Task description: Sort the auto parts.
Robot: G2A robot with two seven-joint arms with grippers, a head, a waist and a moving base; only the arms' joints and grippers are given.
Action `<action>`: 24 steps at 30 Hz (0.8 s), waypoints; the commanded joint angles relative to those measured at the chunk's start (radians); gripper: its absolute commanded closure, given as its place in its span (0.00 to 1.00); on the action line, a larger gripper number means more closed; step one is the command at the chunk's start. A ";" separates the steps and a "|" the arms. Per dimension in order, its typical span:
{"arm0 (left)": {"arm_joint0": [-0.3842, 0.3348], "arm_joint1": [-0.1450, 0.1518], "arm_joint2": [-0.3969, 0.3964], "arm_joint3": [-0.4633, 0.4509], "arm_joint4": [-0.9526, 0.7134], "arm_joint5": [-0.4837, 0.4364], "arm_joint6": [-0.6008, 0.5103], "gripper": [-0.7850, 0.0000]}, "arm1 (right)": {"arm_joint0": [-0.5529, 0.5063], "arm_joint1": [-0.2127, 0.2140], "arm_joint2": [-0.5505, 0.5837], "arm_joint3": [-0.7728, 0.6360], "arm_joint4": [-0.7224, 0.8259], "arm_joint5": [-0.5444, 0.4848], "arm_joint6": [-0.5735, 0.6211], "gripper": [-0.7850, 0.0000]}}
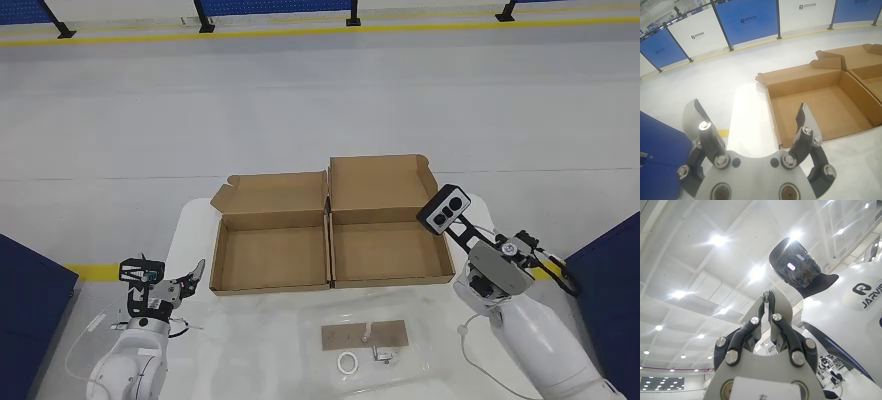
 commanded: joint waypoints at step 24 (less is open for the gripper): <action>0.000 0.000 0.000 0.000 0.000 0.000 0.000 0.00 | -0.058 -0.023 0.095 0.006 -0.128 0.039 -0.054 1.00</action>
